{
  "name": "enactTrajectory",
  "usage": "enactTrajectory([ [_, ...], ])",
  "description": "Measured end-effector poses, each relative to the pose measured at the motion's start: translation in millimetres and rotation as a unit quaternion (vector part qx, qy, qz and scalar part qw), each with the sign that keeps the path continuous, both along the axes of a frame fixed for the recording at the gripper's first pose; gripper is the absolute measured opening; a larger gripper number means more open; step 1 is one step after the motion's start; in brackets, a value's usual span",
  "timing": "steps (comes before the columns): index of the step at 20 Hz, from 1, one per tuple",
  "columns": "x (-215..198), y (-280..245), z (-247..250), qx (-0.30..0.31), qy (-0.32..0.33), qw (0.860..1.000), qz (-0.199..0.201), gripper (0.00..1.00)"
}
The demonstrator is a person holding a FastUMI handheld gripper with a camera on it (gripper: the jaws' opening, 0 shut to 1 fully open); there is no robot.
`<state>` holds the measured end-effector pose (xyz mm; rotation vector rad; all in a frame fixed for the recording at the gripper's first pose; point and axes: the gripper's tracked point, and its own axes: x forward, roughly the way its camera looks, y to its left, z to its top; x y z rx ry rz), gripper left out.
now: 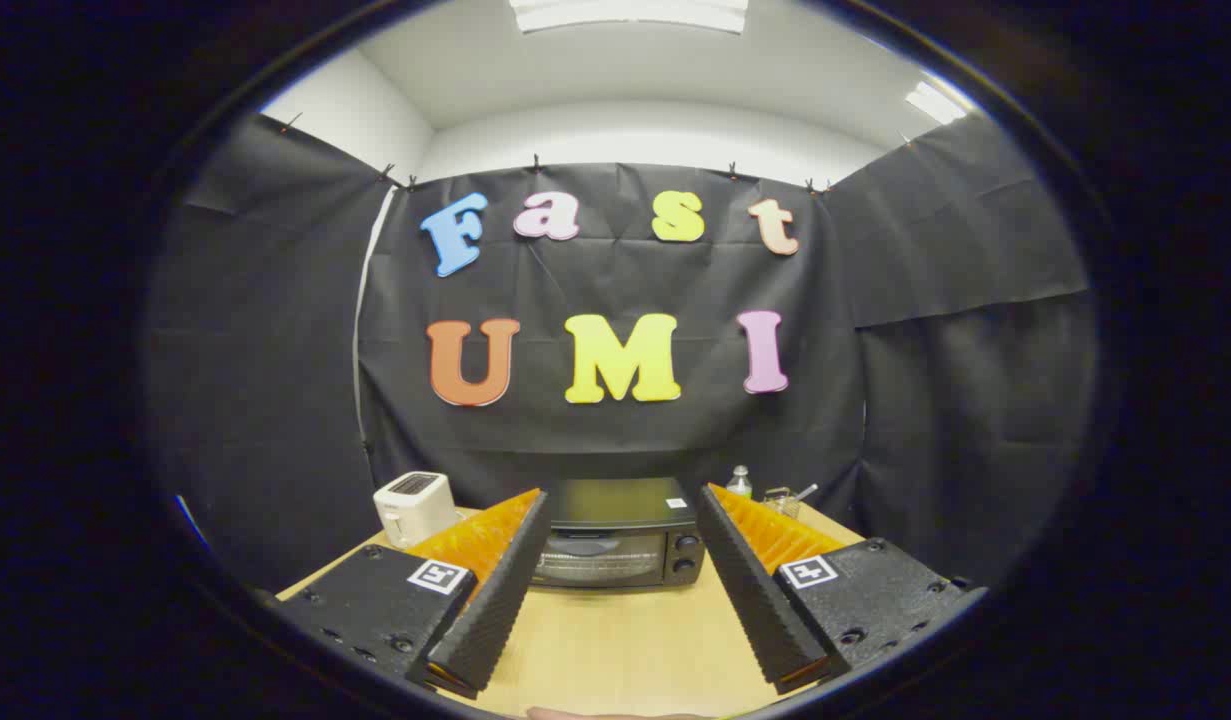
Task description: Open the toaster oven, put the food inside, and close the toaster oven door.
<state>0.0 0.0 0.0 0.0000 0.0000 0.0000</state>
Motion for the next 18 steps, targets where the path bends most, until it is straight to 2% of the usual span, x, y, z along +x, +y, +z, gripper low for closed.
enactTrajectory([
  [8, 5.9, 14.7, -12.4, -0.009, 0.017, 1.000, 0.017, 0.98],
  [18, 27.7, 8.8, -25.5, 0.006, 0.018, 1.000, 0.003, 0.98],
])
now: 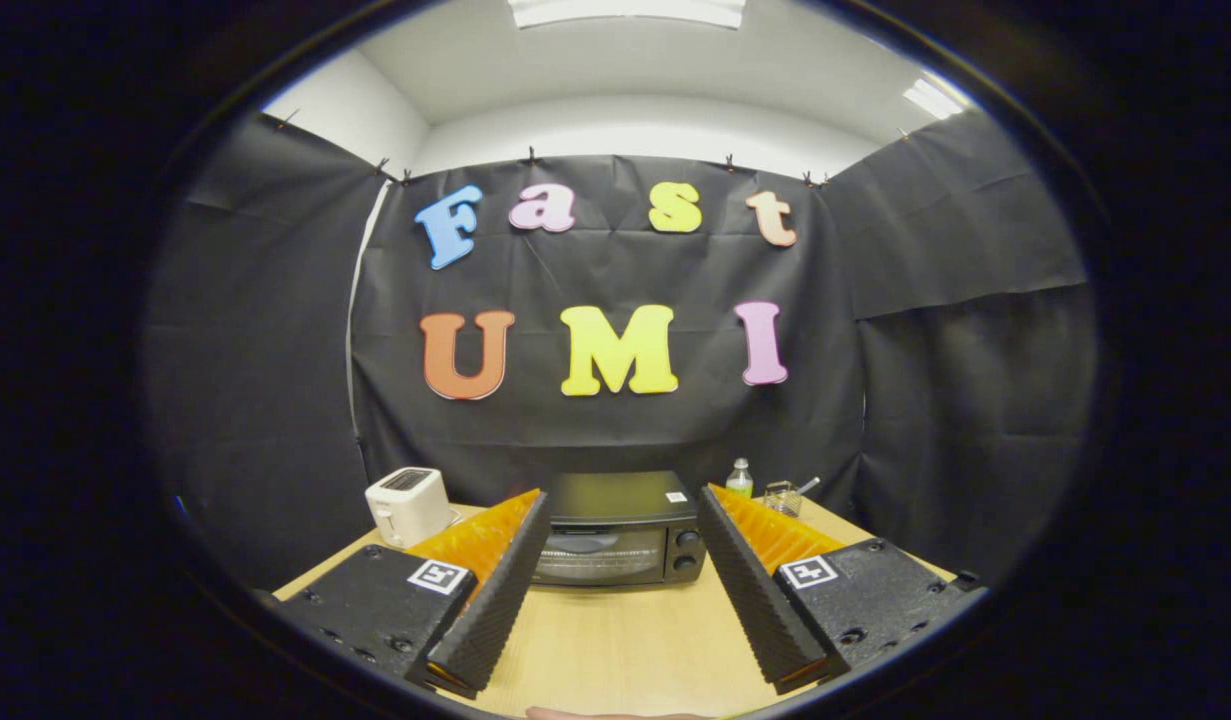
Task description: Open the toaster oven, put the food inside, and close the toaster oven door.
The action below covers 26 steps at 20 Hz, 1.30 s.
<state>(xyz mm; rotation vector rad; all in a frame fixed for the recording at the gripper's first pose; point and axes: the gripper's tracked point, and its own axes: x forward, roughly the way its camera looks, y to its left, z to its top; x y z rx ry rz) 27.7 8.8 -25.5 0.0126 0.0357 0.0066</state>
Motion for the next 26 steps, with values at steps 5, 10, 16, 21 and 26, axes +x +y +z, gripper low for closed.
enactTrajectory([
  [5, 45.7, 8.5, -31.9, 0.006, 0.031, 0.999, 0.005, 0.98],
  [10, 107.6, 11.9, -86.8, 0.034, 0.085, 0.995, 0.029, 0.98],
  [16, 179.2, 13.9, -150.8, 0.053, 0.148, 0.987, 0.025, 0.98],
  [21, 224.4, 32.7, -163.7, 0.013, 0.137, 0.990, 0.042, 0.98],
  [26, 247.7, 37.9, -178.0, -0.003, 0.129, 0.991, 0.040, 1.00],
])
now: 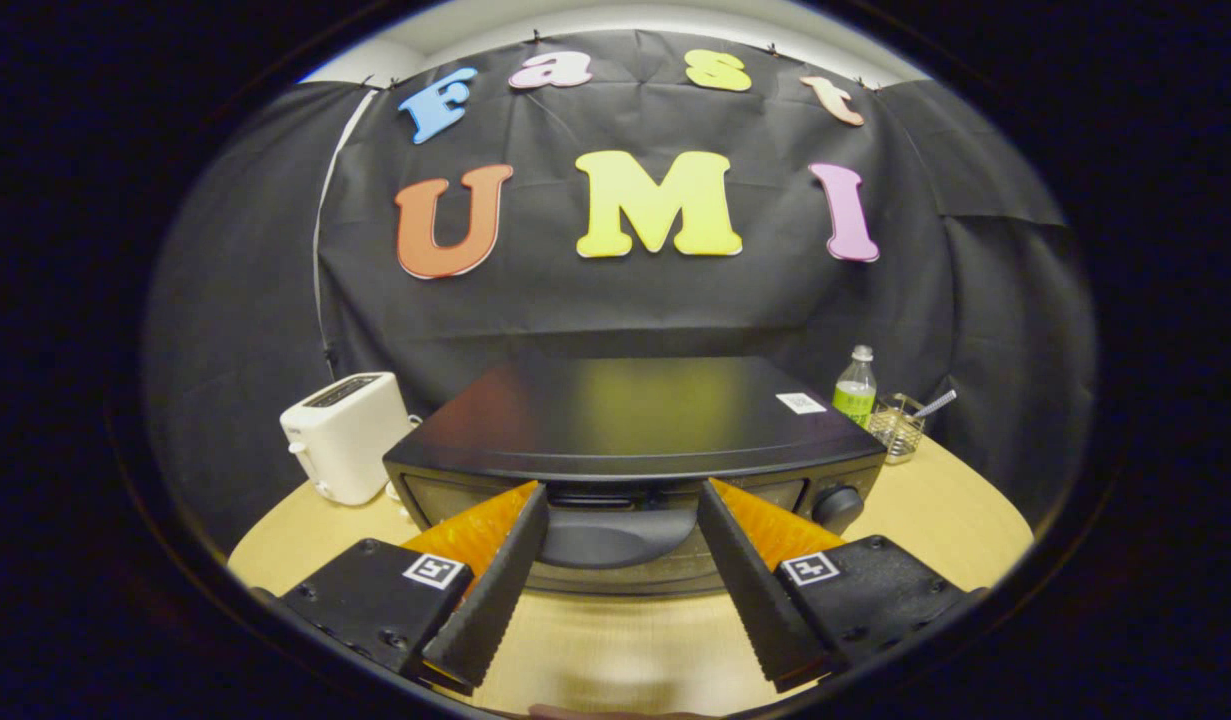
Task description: Open the toaster oven, put the food inside, and close the toaster oven door.
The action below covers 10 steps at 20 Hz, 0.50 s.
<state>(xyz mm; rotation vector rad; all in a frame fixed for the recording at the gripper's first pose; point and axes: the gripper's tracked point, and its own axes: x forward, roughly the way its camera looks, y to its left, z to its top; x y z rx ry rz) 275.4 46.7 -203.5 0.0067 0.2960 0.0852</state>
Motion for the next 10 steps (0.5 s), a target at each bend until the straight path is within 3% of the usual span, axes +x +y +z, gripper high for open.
enactTrajectory([
  [5, 15.1, 9.0, -5.0, -0.016, -0.002, 1.000, 0.003, 0.99],
  [10, 0.7, 7.9, -7.3, 0.000, 0.004, 1.000, 0.015, 0.99],
])
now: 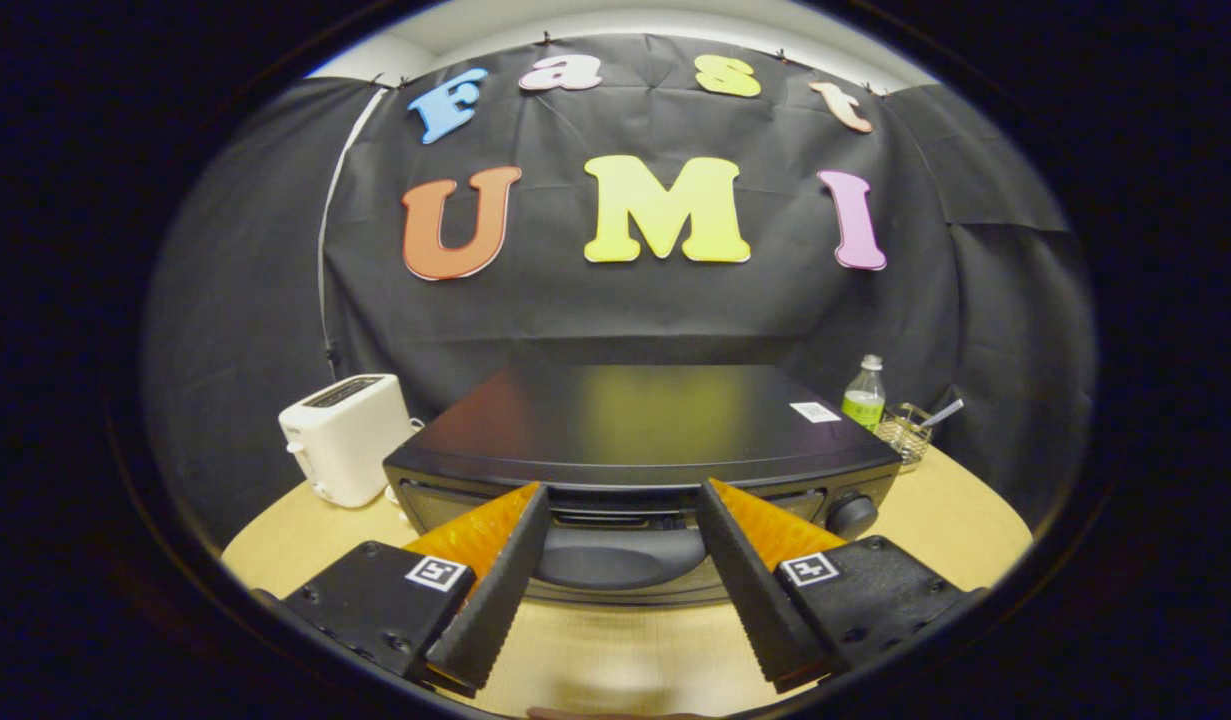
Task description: Open the toaster oven, put the food inside, and close the toaster oven door.
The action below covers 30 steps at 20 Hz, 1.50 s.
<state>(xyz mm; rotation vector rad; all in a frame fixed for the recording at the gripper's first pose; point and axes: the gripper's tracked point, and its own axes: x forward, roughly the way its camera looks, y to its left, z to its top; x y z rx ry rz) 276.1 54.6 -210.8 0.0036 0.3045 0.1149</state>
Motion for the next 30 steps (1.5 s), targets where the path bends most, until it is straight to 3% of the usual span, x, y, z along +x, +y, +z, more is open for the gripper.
enactTrajectory([
  [10, -69.0, -4.6, -32.6, -0.026, 0.007, 1.000, -0.002, 0.99],
  [17, -119.0, -9.6, -98.2, -0.042, 0.029, 0.999, -0.012, 0.98],
  [22, -129.8, -12.5, -137.7, -0.031, 0.087, 0.996, 0.000, 0.97],
  [26, -130.9, -12.0, -131.9, -0.032, 0.082, 0.996, 0.010, 0.97],
  [30, -143.1, -5.8, -109.8, -0.021, 0.094, 0.994, 0.060, 0.97],
])
